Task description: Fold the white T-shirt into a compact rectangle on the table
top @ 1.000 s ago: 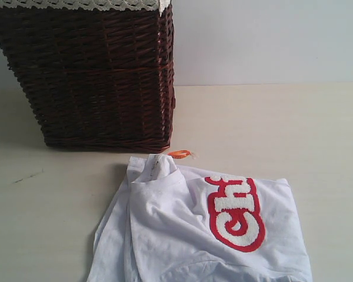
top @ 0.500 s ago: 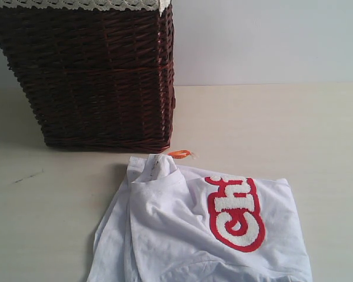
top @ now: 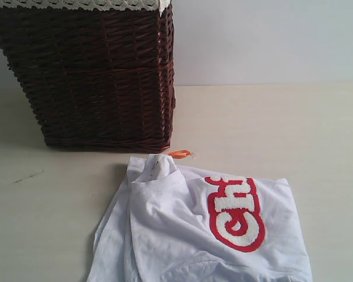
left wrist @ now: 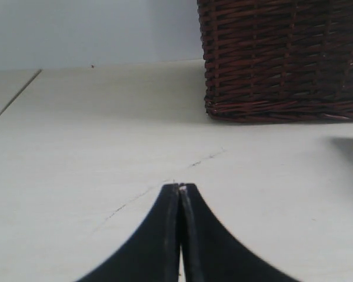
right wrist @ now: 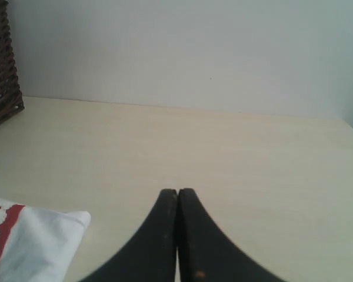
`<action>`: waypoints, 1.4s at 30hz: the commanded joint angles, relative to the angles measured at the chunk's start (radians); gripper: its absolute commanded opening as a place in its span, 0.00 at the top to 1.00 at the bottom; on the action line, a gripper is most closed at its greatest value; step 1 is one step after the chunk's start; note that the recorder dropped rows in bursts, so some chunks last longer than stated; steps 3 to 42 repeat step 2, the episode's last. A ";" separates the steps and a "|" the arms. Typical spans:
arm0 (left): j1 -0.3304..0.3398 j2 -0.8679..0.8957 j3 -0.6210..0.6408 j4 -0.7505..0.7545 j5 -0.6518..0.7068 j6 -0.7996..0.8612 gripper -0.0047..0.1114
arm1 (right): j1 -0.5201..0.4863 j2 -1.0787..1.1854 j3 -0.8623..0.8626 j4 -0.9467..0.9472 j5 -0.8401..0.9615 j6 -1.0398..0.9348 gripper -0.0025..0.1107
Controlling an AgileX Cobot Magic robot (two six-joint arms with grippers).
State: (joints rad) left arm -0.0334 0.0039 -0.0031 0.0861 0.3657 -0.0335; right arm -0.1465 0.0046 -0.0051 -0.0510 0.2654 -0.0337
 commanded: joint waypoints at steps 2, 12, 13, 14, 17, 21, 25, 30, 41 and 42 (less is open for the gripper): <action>0.003 -0.004 0.003 -0.012 -0.005 -0.001 0.96 | -0.004 -0.005 0.005 -0.001 -0.004 -0.005 0.98; 0.003 -0.004 0.003 -0.012 -0.005 -0.001 0.96 | -0.004 -0.005 0.005 -0.001 -0.004 -0.005 0.98; 0.003 -0.004 0.003 -0.012 -0.005 -0.001 0.96 | -0.004 -0.005 0.005 -0.001 -0.004 -0.005 0.98; 0.003 -0.004 0.003 -0.012 -0.005 -0.001 0.96 | -0.004 -0.005 0.005 -0.001 -0.004 -0.005 0.98; 0.003 -0.004 0.003 -0.012 -0.005 -0.001 0.96 | -0.004 -0.005 0.005 -0.001 -0.004 -0.005 0.98; 0.003 -0.004 0.003 -0.012 -0.005 -0.001 0.96 | -0.004 -0.005 0.005 -0.001 -0.004 -0.005 0.98; 0.003 -0.004 0.003 -0.012 -0.005 -0.001 0.96 | -0.004 -0.005 0.005 -0.001 -0.004 -0.005 0.98; 0.003 -0.004 0.003 -0.012 -0.005 -0.001 0.96 | -0.004 -0.005 0.005 -0.001 -0.004 -0.005 0.98; 0.003 -0.004 0.003 -0.012 -0.005 -0.001 0.96 | -0.004 -0.005 0.005 -0.001 -0.004 -0.005 0.98; 0.003 -0.004 0.003 -0.012 -0.005 -0.001 0.96 | -0.004 -0.005 0.005 -0.001 -0.004 -0.005 0.98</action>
